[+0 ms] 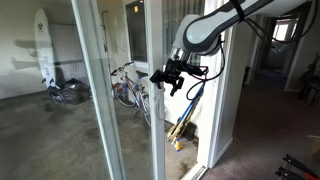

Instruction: Slide the glass door to the right

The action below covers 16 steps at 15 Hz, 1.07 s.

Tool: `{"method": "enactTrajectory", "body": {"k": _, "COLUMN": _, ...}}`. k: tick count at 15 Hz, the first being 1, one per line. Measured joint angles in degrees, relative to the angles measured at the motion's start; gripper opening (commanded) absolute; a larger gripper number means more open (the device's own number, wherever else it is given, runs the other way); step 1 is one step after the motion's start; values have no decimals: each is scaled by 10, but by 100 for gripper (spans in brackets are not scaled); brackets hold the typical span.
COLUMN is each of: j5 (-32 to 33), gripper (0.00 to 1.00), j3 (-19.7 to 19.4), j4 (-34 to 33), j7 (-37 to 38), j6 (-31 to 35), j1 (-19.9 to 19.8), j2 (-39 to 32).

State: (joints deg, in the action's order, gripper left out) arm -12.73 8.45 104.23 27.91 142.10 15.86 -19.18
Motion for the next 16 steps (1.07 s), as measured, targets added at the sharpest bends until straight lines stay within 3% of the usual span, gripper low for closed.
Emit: {"method": "enactTrajectory", "body": {"k": 16, "j5": -5, "gripper": 100, "j3": -2, "j4": -12, "j7": 0, "j6": -32, "j1": -1, "j2": 0}}
